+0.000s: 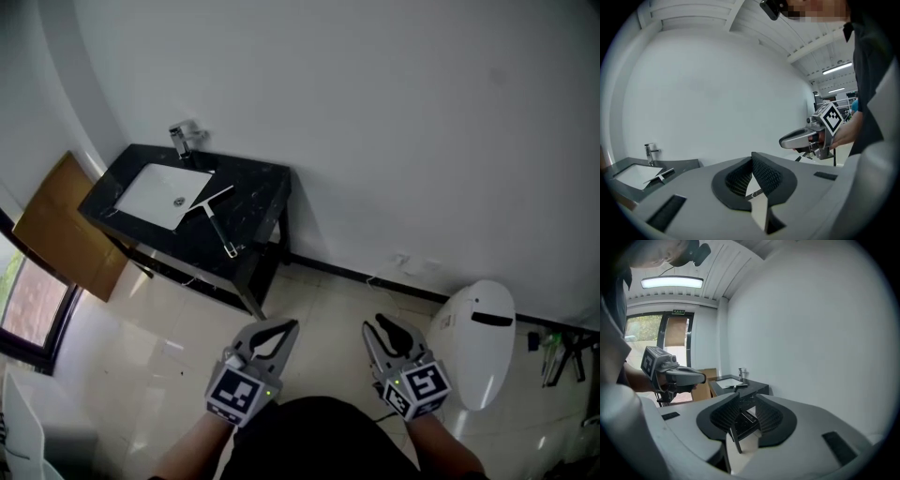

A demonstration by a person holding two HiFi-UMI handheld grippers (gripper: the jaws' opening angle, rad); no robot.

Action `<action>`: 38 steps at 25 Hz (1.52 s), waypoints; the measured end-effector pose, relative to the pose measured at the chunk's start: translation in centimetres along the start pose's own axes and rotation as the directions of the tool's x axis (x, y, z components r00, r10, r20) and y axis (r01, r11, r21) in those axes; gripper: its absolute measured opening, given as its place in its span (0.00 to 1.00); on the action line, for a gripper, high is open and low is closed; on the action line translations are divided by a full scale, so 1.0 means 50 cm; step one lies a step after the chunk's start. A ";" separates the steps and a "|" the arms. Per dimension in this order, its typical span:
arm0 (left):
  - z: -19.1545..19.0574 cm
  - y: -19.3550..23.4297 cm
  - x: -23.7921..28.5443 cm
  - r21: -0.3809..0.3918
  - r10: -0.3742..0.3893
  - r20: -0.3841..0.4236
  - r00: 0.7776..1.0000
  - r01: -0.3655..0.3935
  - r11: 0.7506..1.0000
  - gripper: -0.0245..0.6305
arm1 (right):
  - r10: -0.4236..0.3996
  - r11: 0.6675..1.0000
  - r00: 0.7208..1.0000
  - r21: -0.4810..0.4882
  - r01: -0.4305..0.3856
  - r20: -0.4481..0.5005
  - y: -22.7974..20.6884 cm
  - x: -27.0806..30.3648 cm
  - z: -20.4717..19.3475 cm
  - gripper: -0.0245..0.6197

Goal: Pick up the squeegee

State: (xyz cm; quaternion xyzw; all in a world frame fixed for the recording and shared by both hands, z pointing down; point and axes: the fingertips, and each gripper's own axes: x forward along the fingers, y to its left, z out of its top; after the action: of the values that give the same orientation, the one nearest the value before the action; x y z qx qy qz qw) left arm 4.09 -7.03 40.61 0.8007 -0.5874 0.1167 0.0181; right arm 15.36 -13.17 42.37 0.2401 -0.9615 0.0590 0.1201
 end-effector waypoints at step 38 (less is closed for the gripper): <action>-0.248 0.773 -0.473 -0.179 0.470 -0.153 0.869 -0.492 0.852 0.04 | 0.021 0.975 0.871 -0.182 -0.126 -0.491 0.259 1.072 -0.124 0.33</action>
State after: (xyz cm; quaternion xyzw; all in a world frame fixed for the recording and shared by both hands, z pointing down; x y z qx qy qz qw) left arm -41.16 5.20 43.56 0.6144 -0.7762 0.0957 0.1040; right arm -35.42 -24.73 61.51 0.1665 -0.9098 0.0211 0.3796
